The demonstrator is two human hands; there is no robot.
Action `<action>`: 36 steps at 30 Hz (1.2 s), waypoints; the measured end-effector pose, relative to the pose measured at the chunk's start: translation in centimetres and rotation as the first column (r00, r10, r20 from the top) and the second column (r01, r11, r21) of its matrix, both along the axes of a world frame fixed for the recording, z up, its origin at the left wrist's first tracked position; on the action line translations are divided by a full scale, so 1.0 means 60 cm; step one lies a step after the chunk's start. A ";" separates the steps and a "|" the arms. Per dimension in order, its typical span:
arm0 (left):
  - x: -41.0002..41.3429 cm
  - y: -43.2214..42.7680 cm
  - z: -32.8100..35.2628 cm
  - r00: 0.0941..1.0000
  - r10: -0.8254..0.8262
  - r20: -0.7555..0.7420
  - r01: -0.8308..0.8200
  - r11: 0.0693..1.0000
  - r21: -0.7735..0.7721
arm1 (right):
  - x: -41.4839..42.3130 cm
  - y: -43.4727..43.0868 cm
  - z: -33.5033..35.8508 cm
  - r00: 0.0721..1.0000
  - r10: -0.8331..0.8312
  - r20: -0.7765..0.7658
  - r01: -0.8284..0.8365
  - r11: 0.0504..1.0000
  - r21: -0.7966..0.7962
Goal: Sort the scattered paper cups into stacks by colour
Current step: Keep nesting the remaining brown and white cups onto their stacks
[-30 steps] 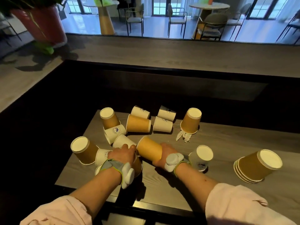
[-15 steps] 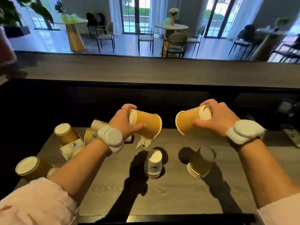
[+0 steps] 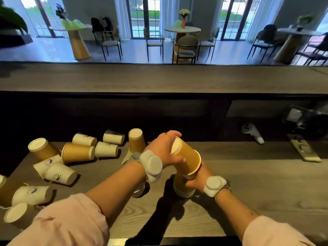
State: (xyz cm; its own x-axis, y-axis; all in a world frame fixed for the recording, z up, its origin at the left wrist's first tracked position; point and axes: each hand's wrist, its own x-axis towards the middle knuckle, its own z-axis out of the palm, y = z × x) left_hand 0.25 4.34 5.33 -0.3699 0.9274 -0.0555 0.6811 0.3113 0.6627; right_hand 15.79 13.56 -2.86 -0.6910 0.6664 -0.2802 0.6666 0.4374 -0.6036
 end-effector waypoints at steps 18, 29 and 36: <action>-0.051 -0.065 -0.049 0.956 0.203 -0.210 -0.194 0.979 0.064 | -0.074 -0.013 0.042 0.878 -0.152 -0.453 0.203 0.977 0.065; -0.304 -0.451 -0.105 0.770 0.458 -0.444 -0.579 0.794 -0.185 | -0.362 -0.308 0.034 0.892 0.338 -0.299 -0.348 0.937 0.020; -0.378 -0.629 -0.190 0.820 0.510 -0.259 -0.570 0.691 -0.444 | -0.510 -0.476 -0.046 0.828 0.556 -0.075 -0.561 0.825 -0.073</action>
State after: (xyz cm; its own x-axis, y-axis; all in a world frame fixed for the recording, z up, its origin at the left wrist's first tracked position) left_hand -22.43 -33.41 -6.09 -0.8293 0.4242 -0.3637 0.3499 0.9017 0.2539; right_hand -14.83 -14.97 -5.63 -0.9515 0.1364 -0.2759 0.2938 0.6696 -0.6821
